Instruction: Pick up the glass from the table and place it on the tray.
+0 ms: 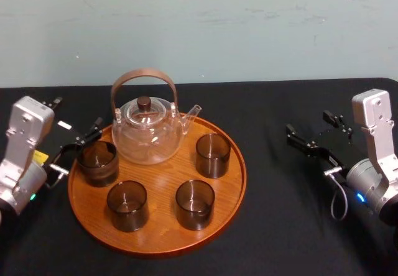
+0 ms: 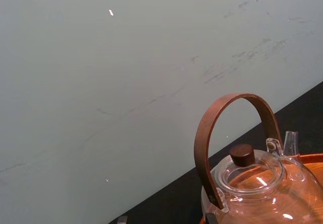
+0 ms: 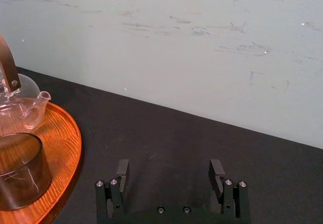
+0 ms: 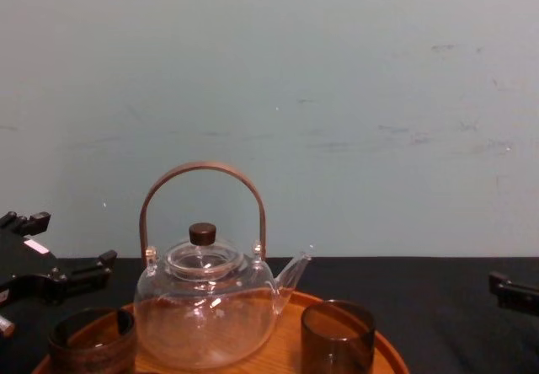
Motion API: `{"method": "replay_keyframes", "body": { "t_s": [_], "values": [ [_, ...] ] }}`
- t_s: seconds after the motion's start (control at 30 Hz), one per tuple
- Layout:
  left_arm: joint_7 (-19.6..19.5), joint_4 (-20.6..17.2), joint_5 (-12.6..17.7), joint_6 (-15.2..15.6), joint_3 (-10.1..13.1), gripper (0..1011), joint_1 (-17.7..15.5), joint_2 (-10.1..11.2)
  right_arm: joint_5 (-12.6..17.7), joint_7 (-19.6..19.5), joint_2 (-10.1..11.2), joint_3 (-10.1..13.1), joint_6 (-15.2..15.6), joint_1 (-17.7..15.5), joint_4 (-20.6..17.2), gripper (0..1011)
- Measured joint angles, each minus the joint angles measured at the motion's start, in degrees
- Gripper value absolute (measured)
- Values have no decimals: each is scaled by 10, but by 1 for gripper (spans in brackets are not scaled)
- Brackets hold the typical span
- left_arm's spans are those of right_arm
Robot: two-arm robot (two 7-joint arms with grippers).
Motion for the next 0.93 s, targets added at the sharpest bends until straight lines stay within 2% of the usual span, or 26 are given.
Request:
{"method": "replay_keyframes", "body": {
  "t_s": [0.93],
  "values": [
    [0,0,0,0,0,1001,0,0,1,0,0,0,0,0,0,1002]
  ]
}}
